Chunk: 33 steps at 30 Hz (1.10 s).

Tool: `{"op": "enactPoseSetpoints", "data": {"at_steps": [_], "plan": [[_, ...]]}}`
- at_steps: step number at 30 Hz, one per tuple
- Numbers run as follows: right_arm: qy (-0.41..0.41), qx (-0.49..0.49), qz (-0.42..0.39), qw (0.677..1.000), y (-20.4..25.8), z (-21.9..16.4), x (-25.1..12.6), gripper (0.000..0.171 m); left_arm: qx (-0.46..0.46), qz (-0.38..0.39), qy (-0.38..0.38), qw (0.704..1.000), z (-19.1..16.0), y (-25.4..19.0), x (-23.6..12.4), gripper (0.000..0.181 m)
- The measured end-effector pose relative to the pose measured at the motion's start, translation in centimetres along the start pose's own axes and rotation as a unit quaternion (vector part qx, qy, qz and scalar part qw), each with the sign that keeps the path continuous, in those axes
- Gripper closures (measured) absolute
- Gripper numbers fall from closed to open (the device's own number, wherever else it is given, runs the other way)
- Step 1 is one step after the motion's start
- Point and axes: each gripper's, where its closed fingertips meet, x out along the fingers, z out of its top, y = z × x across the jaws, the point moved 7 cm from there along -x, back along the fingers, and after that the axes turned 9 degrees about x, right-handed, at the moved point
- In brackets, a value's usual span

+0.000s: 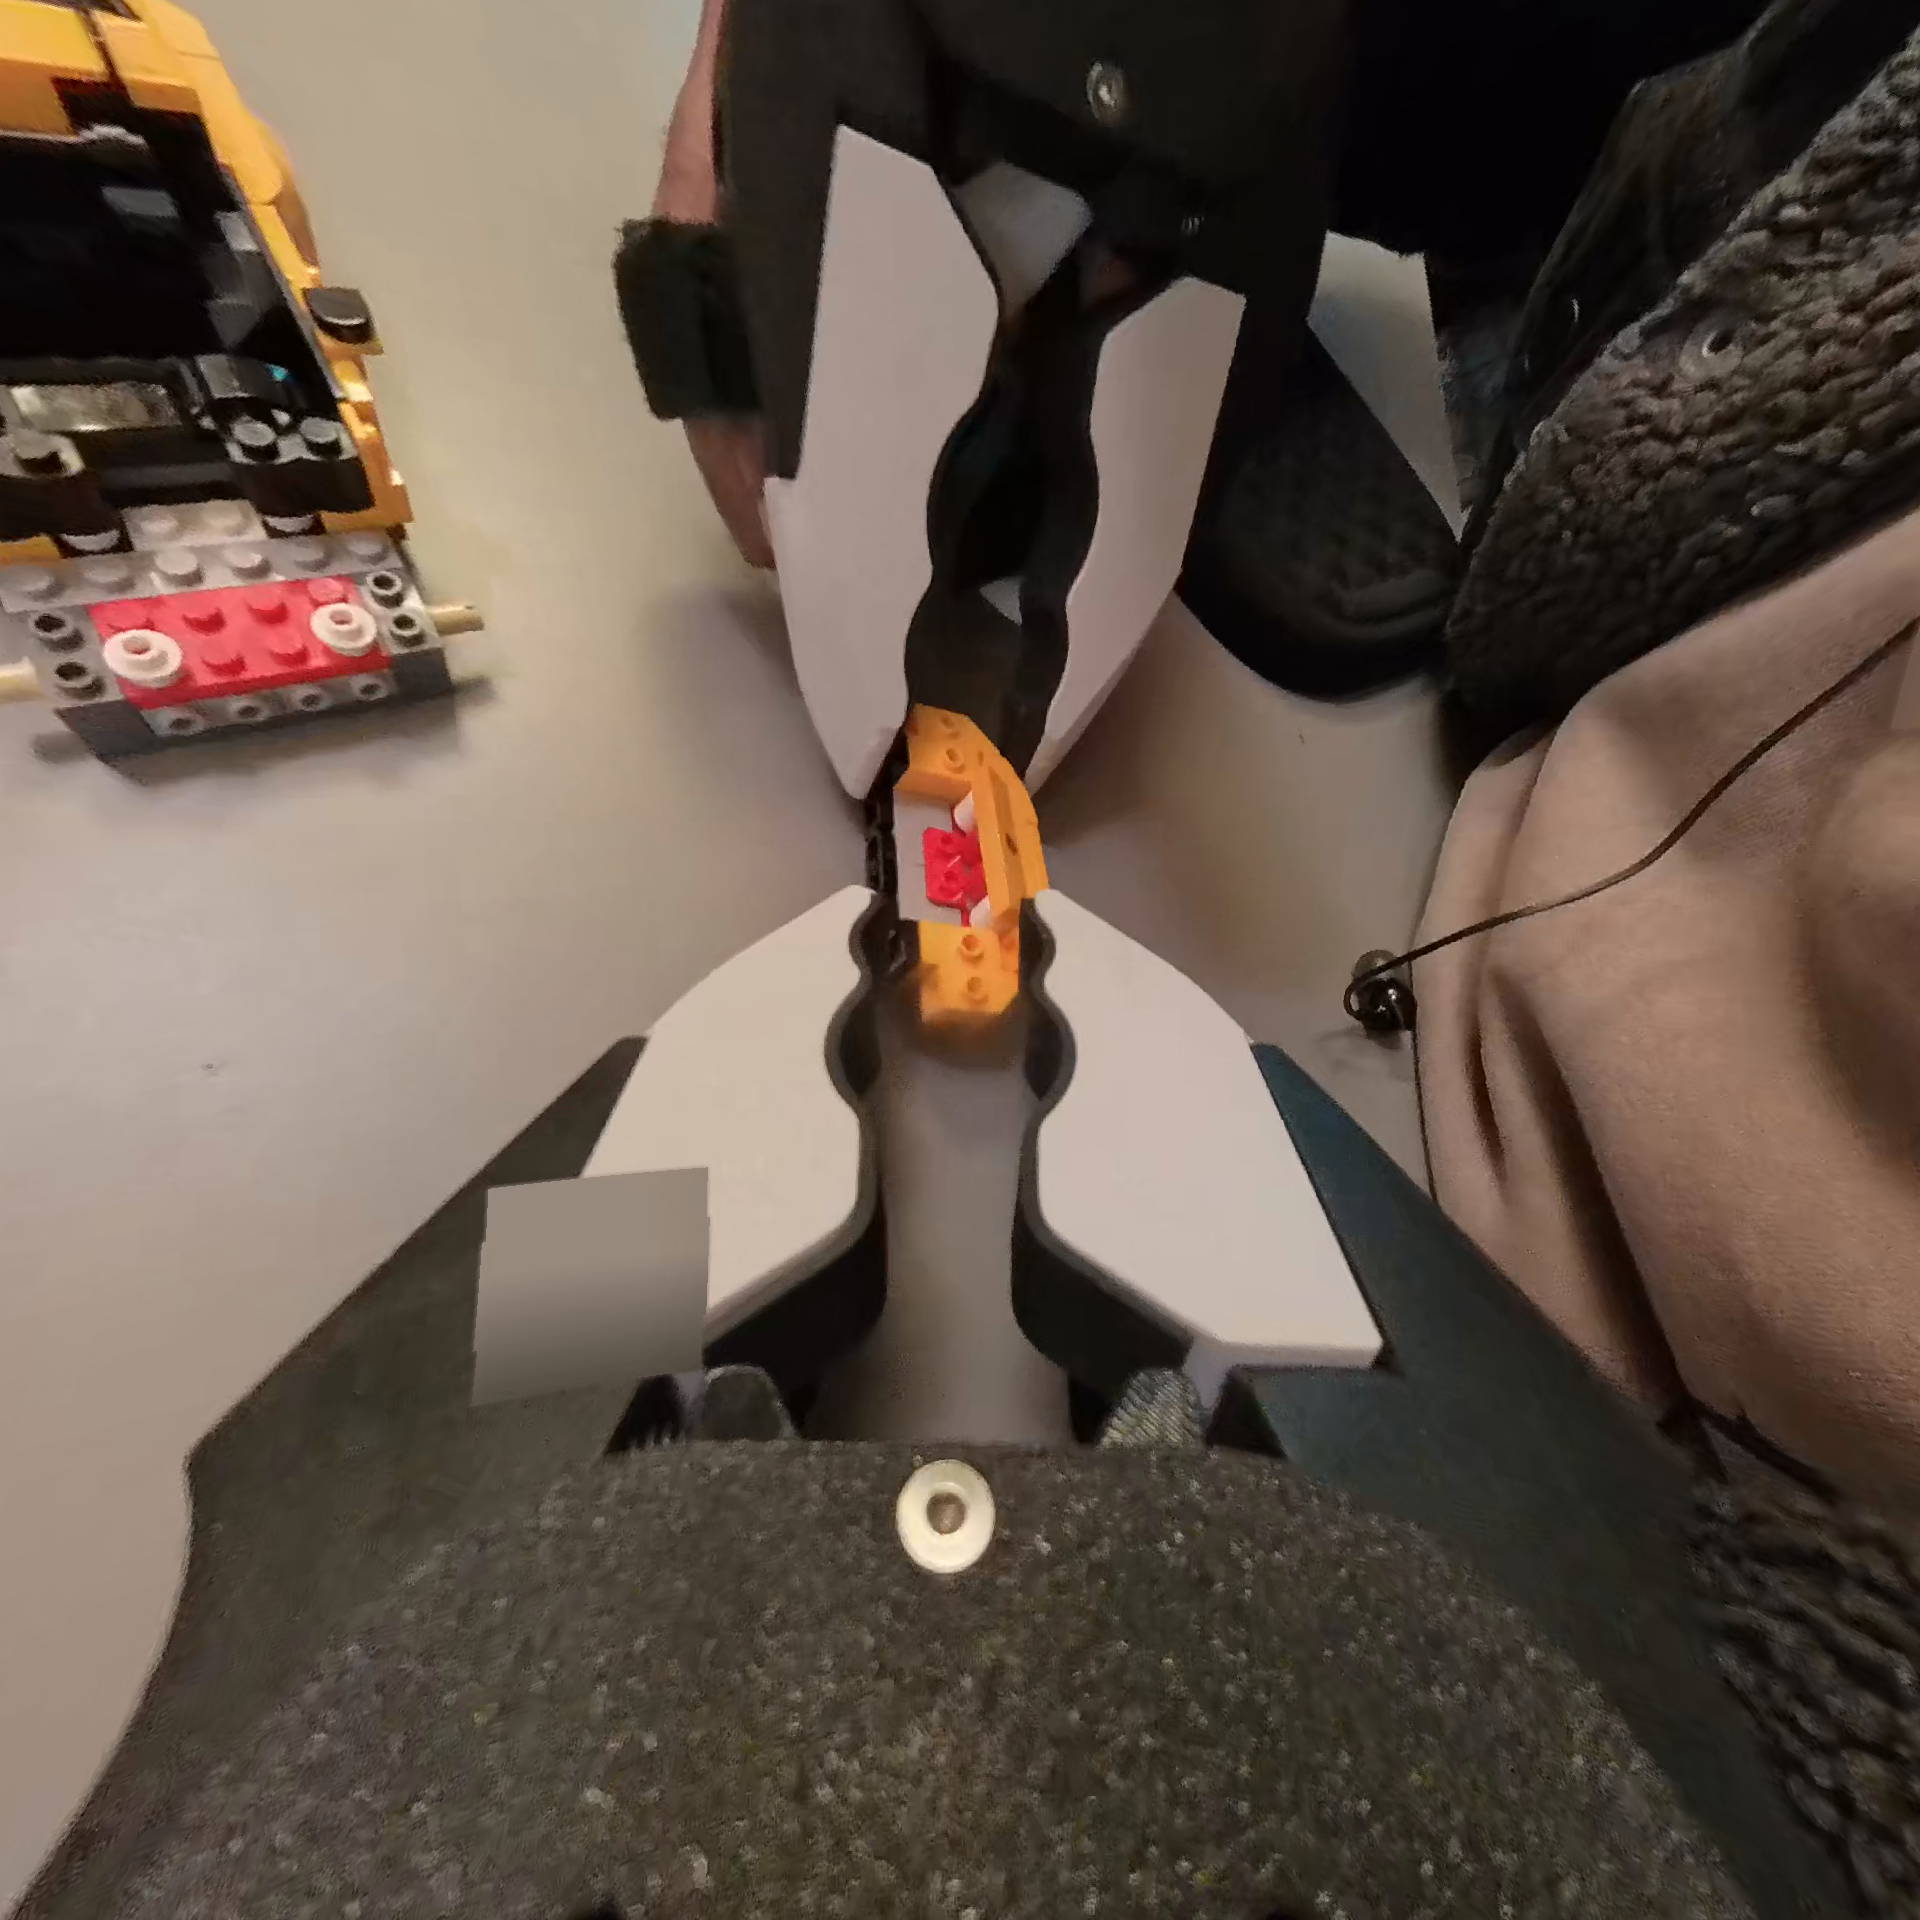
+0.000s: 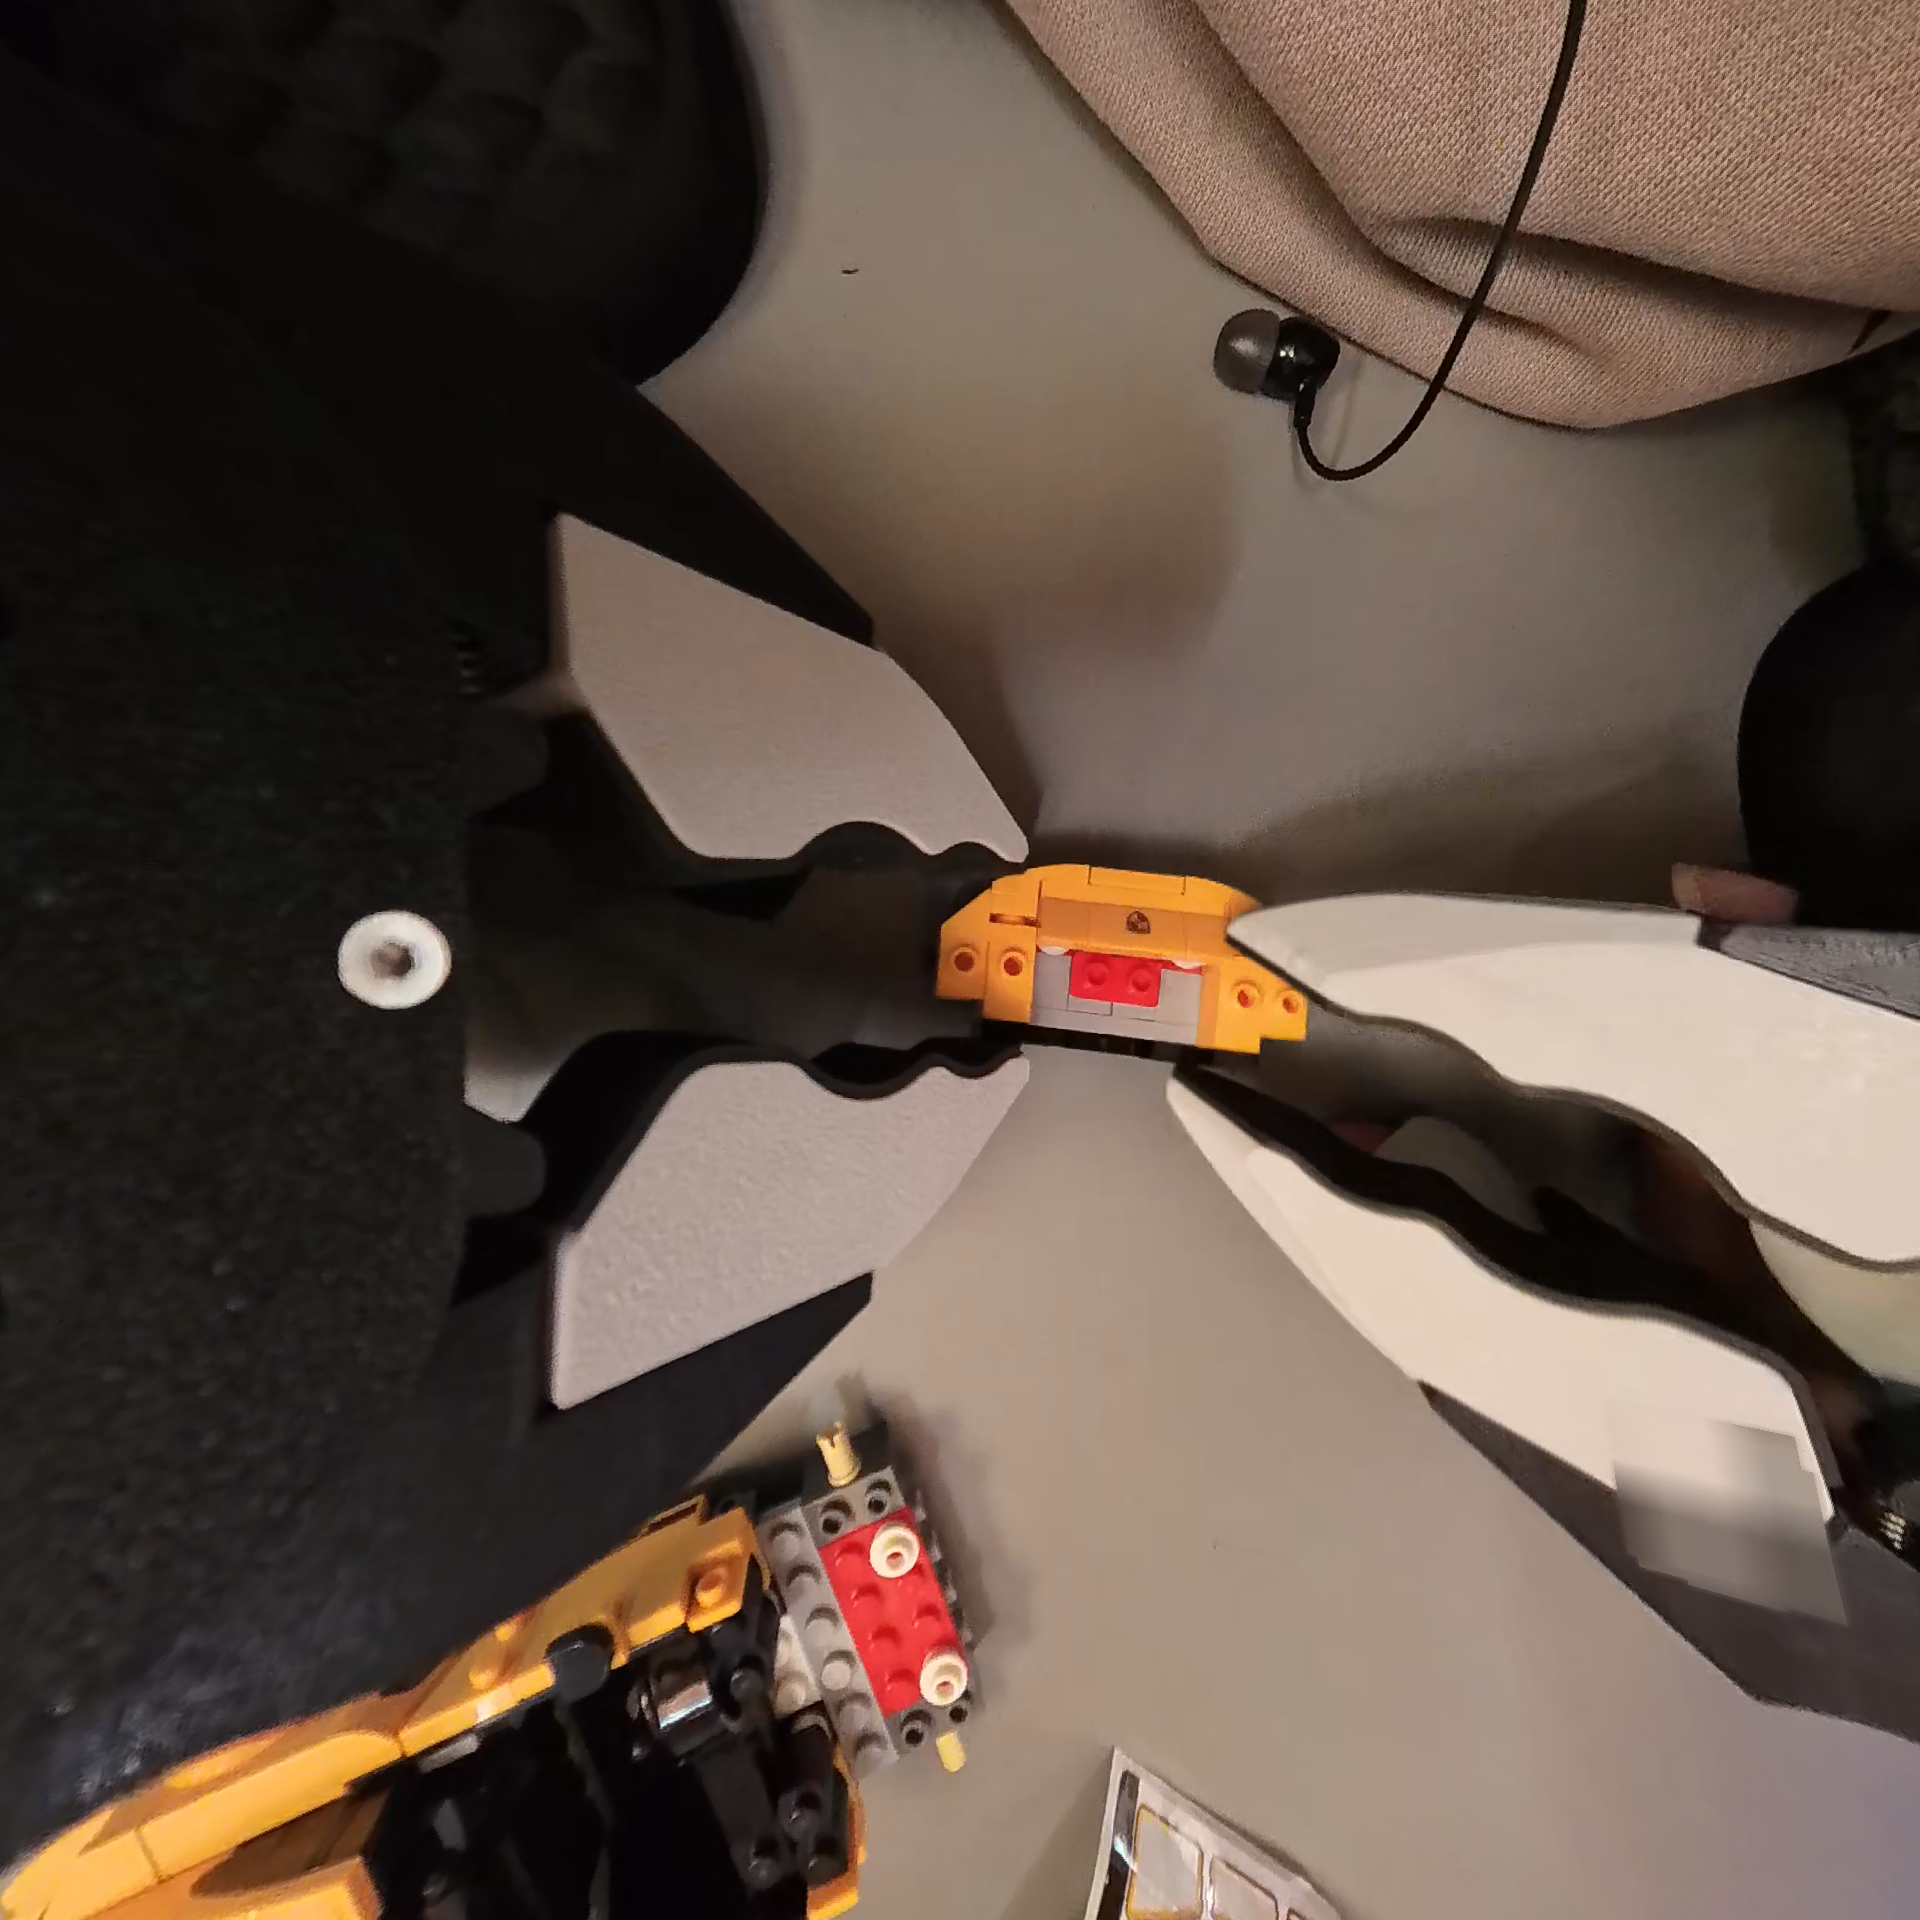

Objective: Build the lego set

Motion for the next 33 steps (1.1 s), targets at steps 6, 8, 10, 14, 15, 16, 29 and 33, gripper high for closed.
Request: {"op": "enactPoseSetpoints", "data": {"at_steps": [6, 8, 10, 14, 15, 16, 29, 33], "plan": [[0.001, 0.005, 0.003, 1.000, -0.05, -0.16, -0.04, 0.141, 0.012, 0.008, 0.010, 1.000, -0.12, -0.02, 0.27, 0.157], [0.000, 0.007, 0.005, 1.000, -0.07, -0.20, -0.04, 0.141, 0.011, 0.007, 0.010, 1.000, -0.13, 0.03, 0.29, 0.157], [0.000, 0.009, 0.006, 1.000, -0.08, -0.23, -0.06, 0.141, 0.017, 0.010, 0.011, 1.000, -0.15, 0.02, 0.33, 0.158], [-0.001, 0.017, 0.012, 1.000, -0.16, -0.27, -0.07, 0.142, 0.024, 0.014, 0.013, 1.000, -0.16, 0.07, 0.37, 0.160], [0.000, 0.019, 0.013, 1.000, -0.18, -0.28, -0.09, 0.142, 0.026, 0.014, 0.013, 0.999, -0.15, 0.07, 0.38, 0.160], [0.000, 0.019, 0.013, 1.000, -0.20, -0.31, -0.09, 0.142, 0.028, 0.015, 0.013, 0.999, -0.16, 0.06, 0.40, 0.160], [0.000, 0.011, 0.015, 1.000, -0.32, -0.52, -0.12, 0.142, 0.039, 0.003, 0.018, 0.999, -0.20, -0.05, 0.63, 0.146], [0.002, 0.006, 0.013, 1.000, -0.29, -0.56, -0.14, 0.142, 0.046, 0.013, 0.023, 0.999, -0.21, -0.01, 0.80, 0.150]]}}
